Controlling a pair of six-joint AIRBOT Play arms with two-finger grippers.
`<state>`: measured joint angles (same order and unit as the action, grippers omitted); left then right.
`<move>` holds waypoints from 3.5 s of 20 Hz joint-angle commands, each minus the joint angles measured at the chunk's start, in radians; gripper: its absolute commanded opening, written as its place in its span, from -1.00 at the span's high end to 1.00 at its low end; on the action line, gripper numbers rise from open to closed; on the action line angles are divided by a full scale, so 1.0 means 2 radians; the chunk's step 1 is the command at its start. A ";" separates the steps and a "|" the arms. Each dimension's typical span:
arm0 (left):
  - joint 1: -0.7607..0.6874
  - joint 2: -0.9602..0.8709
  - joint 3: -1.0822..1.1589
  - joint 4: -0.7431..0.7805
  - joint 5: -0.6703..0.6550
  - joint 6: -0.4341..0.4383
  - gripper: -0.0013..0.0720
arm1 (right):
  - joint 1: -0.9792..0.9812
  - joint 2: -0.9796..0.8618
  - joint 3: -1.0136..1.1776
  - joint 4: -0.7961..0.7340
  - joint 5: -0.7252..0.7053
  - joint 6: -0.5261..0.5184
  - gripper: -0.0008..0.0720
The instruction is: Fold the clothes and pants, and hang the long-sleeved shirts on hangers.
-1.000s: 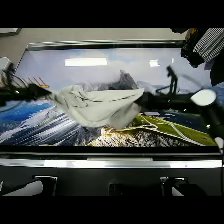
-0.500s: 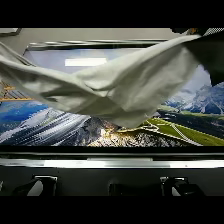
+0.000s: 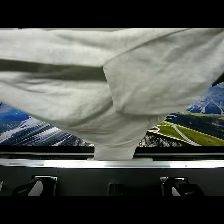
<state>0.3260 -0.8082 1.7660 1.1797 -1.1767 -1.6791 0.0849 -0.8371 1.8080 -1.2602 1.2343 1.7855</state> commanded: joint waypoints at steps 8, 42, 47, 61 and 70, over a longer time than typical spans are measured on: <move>-0.134 -0.389 -0.061 0.016 0.054 0.015 0.91 | 0.000 -0.373 0.001 -0.051 0.001 0.016 0.89; -0.062 -0.260 -0.233 -0.001 -0.092 0.060 0.05 | -0.215 -0.097 -0.639 0.220 0.028 -0.237 -0.42; -0.052 -0.212 -0.308 -0.002 -0.083 0.067 -0.55 | -0.215 -0.096 -0.701 0.255 -0.013 -0.269 -0.41; 0.023 -0.201 -0.414 -0.130 -0.021 0.179 -0.56 | -0.065 -0.126 -0.710 0.269 -0.143 -0.207 0.87; -0.039 -0.262 -0.503 -0.226 0.075 0.269 -0.55 | -0.065 -0.053 -0.710 0.285 -0.113 -0.174 0.89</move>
<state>0.2970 -1.2846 0.7837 0.7712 -1.0916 -1.1843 -0.0463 -0.9867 0.3862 -0.6975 0.9936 1.4086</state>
